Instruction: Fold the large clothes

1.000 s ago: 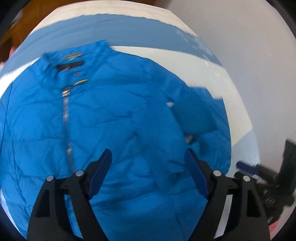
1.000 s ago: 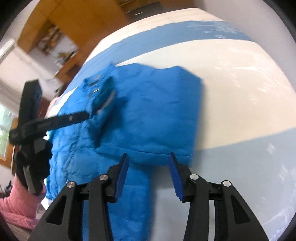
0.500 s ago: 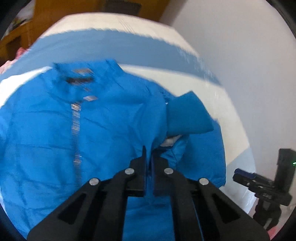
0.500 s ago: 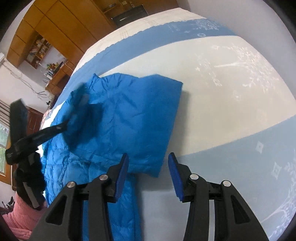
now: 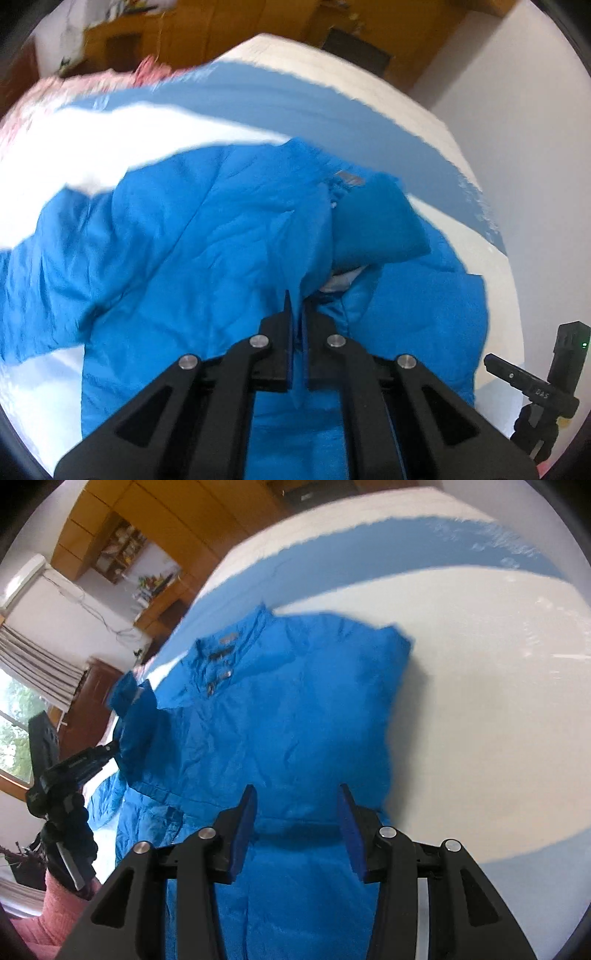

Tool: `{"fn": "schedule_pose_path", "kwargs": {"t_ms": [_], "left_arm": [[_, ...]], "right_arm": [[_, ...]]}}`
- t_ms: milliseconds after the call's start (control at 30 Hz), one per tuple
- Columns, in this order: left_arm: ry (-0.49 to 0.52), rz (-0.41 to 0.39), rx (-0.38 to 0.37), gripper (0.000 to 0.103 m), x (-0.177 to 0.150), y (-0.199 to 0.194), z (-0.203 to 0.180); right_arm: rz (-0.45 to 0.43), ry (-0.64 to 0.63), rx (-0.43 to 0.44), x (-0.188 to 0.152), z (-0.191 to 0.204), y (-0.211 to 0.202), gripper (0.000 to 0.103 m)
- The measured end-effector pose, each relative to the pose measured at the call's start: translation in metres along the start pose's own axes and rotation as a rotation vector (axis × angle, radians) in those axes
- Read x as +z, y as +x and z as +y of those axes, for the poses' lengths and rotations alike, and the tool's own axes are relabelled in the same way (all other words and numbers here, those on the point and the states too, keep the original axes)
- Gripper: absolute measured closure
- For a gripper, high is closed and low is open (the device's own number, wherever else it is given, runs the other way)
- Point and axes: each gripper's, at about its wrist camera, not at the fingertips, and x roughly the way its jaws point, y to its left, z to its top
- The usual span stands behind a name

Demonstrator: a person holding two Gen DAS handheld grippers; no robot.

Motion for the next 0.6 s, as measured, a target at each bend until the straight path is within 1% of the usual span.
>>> {"fn": "schedule_pose_path", "kwargs": {"t_ms": [67, 133, 200, 267, 300, 333, 467, 533, 600], "left_arm": [[-0.023, 0.025, 0.019, 0.101, -0.006, 0.013, 0.014], [-0.041, 0.047, 0.031, 0.1, -0.006, 0.03, 0.027], [-0.063, 0.061, 0.053, 0.092, -0.008, 0.038, 0.04], [-0.105, 0.08, 0.03, 0.092, -0.009, 0.038, 0.054], [-0.132, 0.081, 0.007, 0.092, -0.008, 0.032, 0.063], [-0.138, 0.069, 0.01, 0.092, -0.008, 0.024, 0.068], [-0.143, -0.025, 0.028, 0.093, -0.007, -0.022, 0.084], [-0.14, -0.068, 0.032, 0.093, -0.006, -0.041, 0.083], [-0.116, -0.072, 0.026, 0.093, -0.002, -0.048, 0.071]], "right_arm": [[0.042, 0.018, -0.039, 0.002, -0.004, 0.017, 0.06], [0.059, 0.032, -0.045, -0.001, -0.007, 0.028, 0.06], [0.063, 0.033, -0.051, -0.001, -0.008, 0.033, 0.06], [0.069, 0.02, -0.063, -0.001, -0.006, 0.033, 0.061], [0.071, 0.018, -0.066, -0.002, -0.006, 0.031, 0.061], [0.072, 0.012, -0.074, -0.001, -0.005, 0.027, 0.061], [0.036, -0.031, -0.116, 0.0, 0.008, 0.009, 0.06], [0.017, -0.051, -0.098, 0.003, 0.017, -0.001, 0.059], [0.014, -0.063, -0.073, 0.008, 0.026, -0.005, 0.059]]}}
